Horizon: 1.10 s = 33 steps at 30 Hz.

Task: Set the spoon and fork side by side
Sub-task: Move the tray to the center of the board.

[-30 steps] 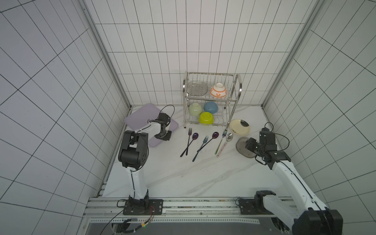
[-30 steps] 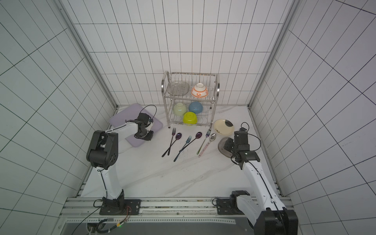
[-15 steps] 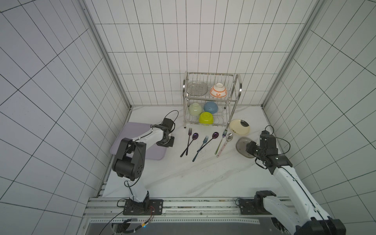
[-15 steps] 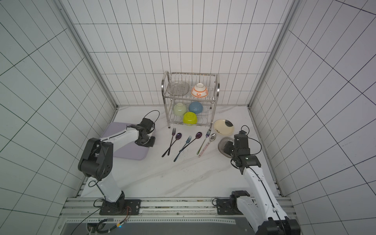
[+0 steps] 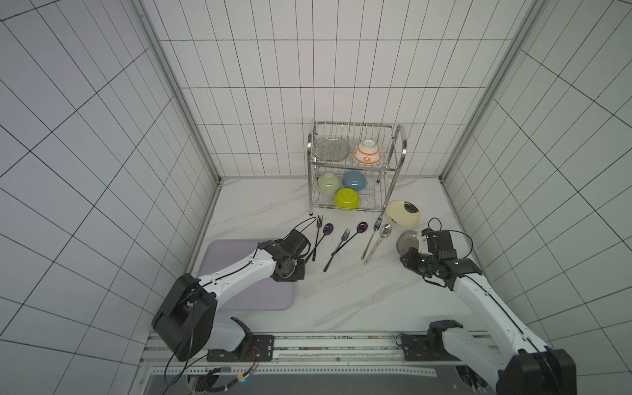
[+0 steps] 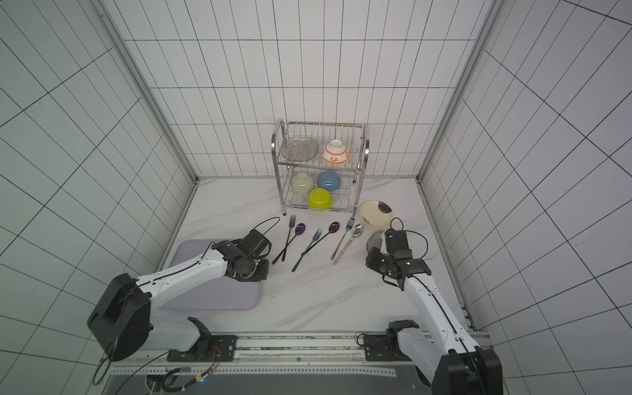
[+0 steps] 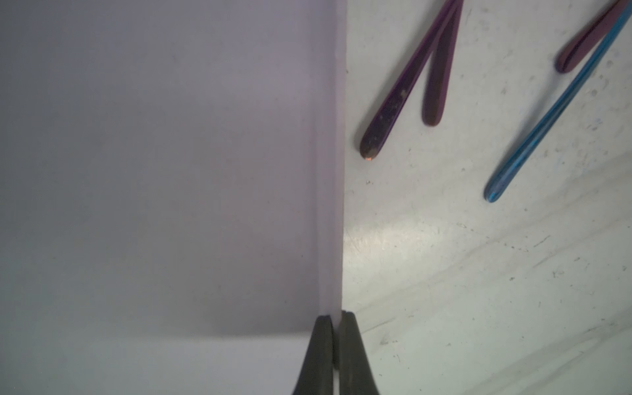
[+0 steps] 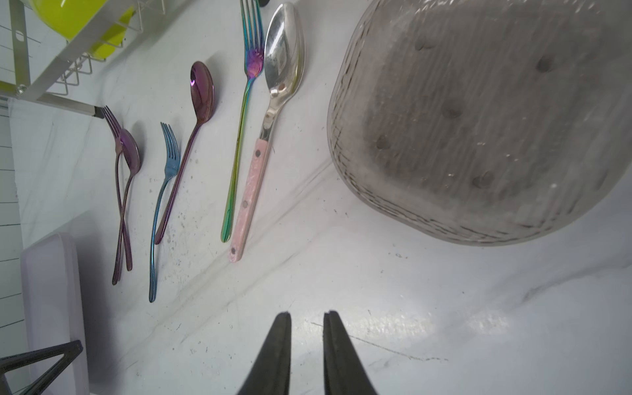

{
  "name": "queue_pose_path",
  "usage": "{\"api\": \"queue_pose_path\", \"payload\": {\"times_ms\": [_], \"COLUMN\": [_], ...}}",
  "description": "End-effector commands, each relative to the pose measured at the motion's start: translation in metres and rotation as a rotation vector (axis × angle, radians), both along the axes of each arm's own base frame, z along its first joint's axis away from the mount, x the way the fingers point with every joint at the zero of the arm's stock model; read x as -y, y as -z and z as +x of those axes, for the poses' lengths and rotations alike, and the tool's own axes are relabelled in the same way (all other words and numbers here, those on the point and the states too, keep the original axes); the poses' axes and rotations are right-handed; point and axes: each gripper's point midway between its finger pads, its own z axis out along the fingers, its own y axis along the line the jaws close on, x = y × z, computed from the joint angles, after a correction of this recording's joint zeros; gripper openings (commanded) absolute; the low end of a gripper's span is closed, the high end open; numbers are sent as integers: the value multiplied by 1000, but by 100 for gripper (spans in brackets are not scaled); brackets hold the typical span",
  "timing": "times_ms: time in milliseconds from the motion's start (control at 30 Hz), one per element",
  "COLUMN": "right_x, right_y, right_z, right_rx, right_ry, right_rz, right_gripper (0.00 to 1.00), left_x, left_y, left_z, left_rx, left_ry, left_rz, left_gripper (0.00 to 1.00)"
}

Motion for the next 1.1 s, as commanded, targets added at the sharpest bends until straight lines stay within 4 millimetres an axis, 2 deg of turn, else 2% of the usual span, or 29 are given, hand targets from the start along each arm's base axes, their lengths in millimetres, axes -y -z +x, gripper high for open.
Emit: {"api": "queue_pose_path", "payload": {"times_ms": [0, 167, 300, 367, 400, 433, 500, 533, 633, 733, 800, 933, 967, 1067], "right_x": [-12, -16, -18, -20, -22, -23, -32, -37, -54, -84, -111, -178, -200, -257], "right_y": [11, 22, 28, 30, 31, 32, 31, 30, 23, 12, 4, -5, -9, -5], "right_z": [-13, -18, -22, -25, -29, -33, -37, -39, -43, -44, -44, -46, -46, -48], "right_rx": [-53, -89, -102, -114, -132, -151, -160, -153, -130, -91, -58, -16, -4, 3], "right_ry": [-59, -66, -46, -33, -19, -3, 1, -6, -27, -53, -85, -197, -231, -304], "right_rz": [8, -14, -25, -27, -27, -23, -7, -4, -11, 7, 16, -35, -45, -67], "right_gripper": [21, 21, 25, 27, 29, 31, 34, 36, 39, 43, 44, 45, 45, 45], "left_x": [23, 34, 36, 35, 35, 36, 34, 31, 5, -32, -58, -99, -108, -118], "left_y": [-3, 8, 15, 11, 5, -4, -26, -38, -76, -109, -125, -144, -147, -158], "left_z": [-4, -4, -4, -4, -4, -2, 2, 4, 11, 9, 6, -10, -15, -23], "left_rx": [-6, 10, 21, 38, 51, 70, 131, 168, 298, 410, 483, 559, 575, 614], "left_ry": [-73, -68, -37, -25, -16, -12, -9, -14, -88, -202, -271, -360, -388, -434], "left_rz": [-111, -154, -166, -168, -175, -184, -206, -207, -172, -114, -73, -23, -19, -65], "left_gripper": [0, 0, 2, 15, 26, 34, 46, 55, 75, 89, 96, 97, 97, 97]}}
